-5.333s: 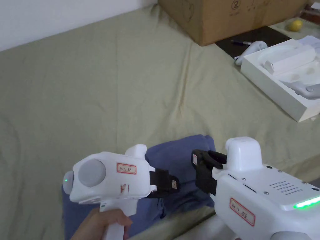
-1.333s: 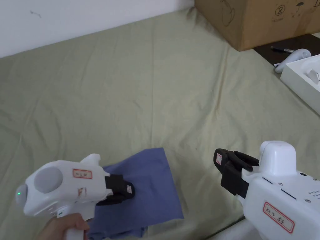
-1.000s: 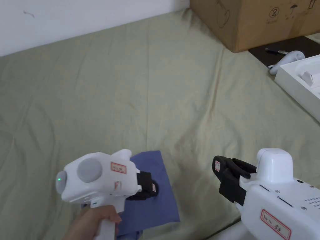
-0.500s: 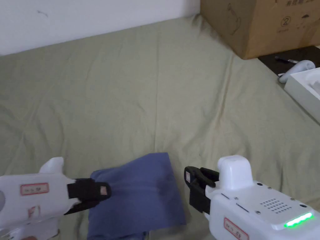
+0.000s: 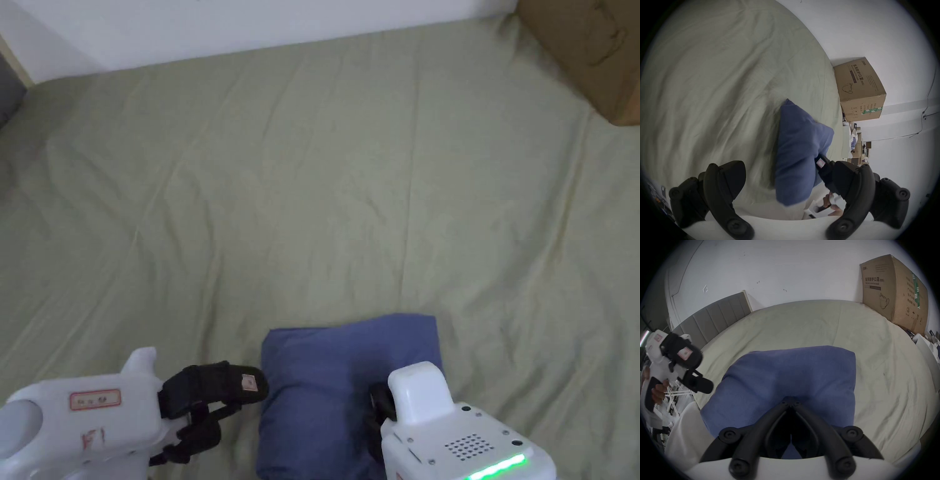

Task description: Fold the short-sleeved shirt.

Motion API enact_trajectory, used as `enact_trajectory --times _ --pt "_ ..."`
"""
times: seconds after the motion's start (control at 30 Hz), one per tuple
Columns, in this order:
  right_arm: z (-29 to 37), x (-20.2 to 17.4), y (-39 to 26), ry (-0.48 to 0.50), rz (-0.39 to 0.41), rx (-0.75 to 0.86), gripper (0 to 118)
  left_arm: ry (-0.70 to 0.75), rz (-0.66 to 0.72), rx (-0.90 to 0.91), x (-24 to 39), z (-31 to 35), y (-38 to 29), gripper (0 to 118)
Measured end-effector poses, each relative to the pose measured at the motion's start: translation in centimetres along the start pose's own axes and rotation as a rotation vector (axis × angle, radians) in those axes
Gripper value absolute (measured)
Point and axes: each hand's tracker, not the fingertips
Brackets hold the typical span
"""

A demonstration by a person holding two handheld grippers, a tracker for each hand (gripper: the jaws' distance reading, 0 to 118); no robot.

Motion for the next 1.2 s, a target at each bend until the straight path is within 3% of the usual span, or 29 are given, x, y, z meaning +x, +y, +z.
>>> enact_trajectory --times 0.2,0.33,0.43,0.47,0.5,0.53,0.63,0.8,1.0,1.2 --pt "-0.4 0.5 -0.2 0.005 -0.024 -0.004 0 -0.128 0.01 -0.163 0.2 -6.4 2.4 109" --pt "-0.3 0.6 -0.2 0.013 -0.039 -0.003 0 -0.135 -0.215 -0.235 1.1 -8.7 1.9 105" --pt "-0.3 0.8 -0.2 0.022 -0.048 -0.001 0 -0.053 -0.207 -0.235 0.9 -8.4 2.6 96" --pt "-0.2 0.9 -0.2 0.023 -0.061 0.001 0 0.006 -0.188 -0.211 0.7 -7.9 3.0 73" --pt "-0.2 1.0 -0.2 0.043 -0.083 0.012 0 0.052 -0.21 -0.19 0.2 -7.5 3.1 40" --pt "-0.1 0.8 0.0 0.066 -0.103 0.005 0 -0.052 -0.146 -0.194 -0.2 -7.3 2.9 30" --pt "1.4 -0.5 0.6 -0.013 -0.029 0.095 0 -0.033 -0.17 -0.183 0.2 -7.3 2.4 28" --pt "7.7 -1.8 4.5 -0.096 -0.01 0.387 0 -0.02 -0.172 -0.181 1.3 -5.8 2.6 28" --pt "13.3 -4.1 8.5 -0.165 0.063 0.595 0 0.152 -0.254 -0.085 1.5 0.7 4.4 28" --pt "14.7 -5.9 9.8 -0.134 0.068 0.589 0 0.456 -0.301 0.001 -1.3 8.4 8.9 28"
